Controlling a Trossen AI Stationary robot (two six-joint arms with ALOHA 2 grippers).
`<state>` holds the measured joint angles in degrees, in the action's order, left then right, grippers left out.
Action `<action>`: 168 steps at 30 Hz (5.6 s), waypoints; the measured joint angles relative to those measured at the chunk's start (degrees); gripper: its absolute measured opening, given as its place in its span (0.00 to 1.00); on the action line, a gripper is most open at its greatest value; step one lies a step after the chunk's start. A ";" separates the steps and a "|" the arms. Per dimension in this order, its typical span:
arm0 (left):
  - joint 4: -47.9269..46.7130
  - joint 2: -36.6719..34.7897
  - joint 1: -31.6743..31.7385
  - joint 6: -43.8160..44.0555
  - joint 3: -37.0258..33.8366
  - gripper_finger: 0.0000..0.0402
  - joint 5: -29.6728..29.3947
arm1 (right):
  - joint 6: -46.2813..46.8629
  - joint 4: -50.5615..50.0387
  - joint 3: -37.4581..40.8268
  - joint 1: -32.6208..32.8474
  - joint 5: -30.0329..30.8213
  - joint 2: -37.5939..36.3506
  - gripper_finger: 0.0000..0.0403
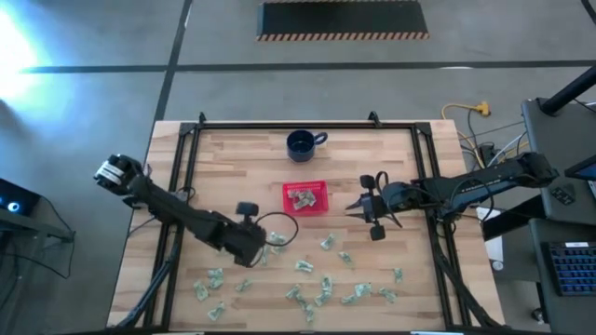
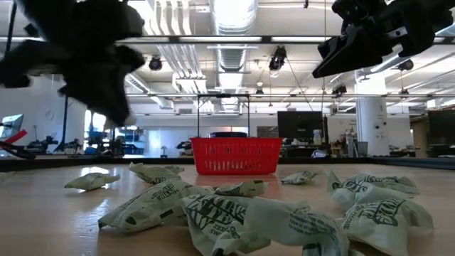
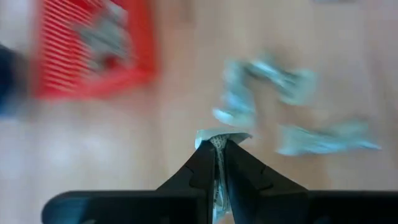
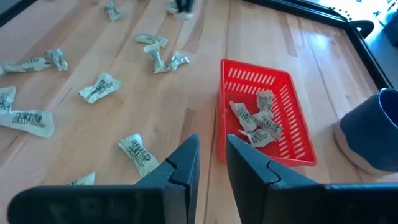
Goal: Pick and place items into bin
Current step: Put the stevia packet into the red bin
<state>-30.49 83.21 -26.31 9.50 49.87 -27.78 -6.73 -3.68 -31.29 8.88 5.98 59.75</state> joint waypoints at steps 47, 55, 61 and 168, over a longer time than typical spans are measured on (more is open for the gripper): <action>36.11 7.97 24.44 -38.70 1.44 0.27 1.69 | 5.17 6.14 3.69 2.60 -0.66 0.09 0.23; 35.58 5.79 22.67 -37.67 1.36 0.32 1.72 | 4.78 11.76 4.00 2.87 -6.71 4.38 0.23; 30.76 3.25 19.70 -35.71 1.31 0.32 1.84 | 1.80 18.19 3.61 3.78 -7.63 14.25 0.21; 12.90 -10.37 9.11 -12.94 -0.70 0.32 2.07 | -4.56 25.46 -2.10 -1.47 19.54 23.61 0.02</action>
<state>-17.60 72.84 -17.19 -3.45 49.17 -25.71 -11.28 21.78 -33.39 7.41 25.52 83.36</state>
